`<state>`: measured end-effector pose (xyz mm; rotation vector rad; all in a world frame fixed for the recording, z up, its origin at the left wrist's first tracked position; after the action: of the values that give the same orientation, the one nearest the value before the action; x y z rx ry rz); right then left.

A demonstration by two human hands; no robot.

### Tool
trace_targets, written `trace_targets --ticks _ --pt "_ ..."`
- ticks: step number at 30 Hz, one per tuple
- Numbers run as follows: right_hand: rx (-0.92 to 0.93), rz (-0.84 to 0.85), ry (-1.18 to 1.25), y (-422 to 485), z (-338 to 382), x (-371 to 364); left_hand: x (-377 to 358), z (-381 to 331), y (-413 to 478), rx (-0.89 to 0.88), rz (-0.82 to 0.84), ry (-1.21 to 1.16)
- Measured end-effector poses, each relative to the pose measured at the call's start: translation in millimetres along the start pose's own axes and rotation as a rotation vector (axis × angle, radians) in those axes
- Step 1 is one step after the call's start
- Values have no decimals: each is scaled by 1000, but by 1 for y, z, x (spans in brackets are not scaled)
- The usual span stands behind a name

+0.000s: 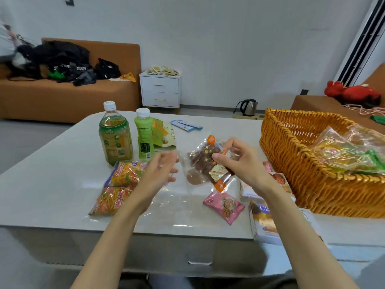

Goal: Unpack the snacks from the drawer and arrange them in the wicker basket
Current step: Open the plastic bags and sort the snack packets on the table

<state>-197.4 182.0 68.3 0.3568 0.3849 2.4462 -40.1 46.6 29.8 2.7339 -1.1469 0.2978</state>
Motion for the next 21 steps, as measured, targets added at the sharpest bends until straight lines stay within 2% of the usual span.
trace_targets --ticks 3,6,12,15,17,19,21 --pt "-4 111 0 -8 7 -12 -7 -5 -12 -50 185 -10" --pt "13 101 11 -13 7 -13 -2 -2 -18 -39 256 3" --pt "57 -23 69 -15 13 -14 -4 3 -17 31 104 -137" --pt "45 -276 85 -12 -4 -4 -8 7 -16 64 15 -253" --pt "-42 -415 266 -13 -17 -1 -12 10 -15 108 -32 -396" --pt "-191 -422 527 -13 -31 -10 -15 12 -14 150 -55 -552" --pt "-263 -384 620 -12 -36 -22 -18 10 -13 159 -53 -641"
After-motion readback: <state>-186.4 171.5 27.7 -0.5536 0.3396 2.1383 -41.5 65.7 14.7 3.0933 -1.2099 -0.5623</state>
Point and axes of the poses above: each hand's wrist, its own y-axis towards the middle knuckle, its own x-axis out of the back of the hand, z = x × y, the point moved 6 cm from there along y, towards the middle knuckle, and after that the axes turned 11 degrees about y, right-handed, at the moved point
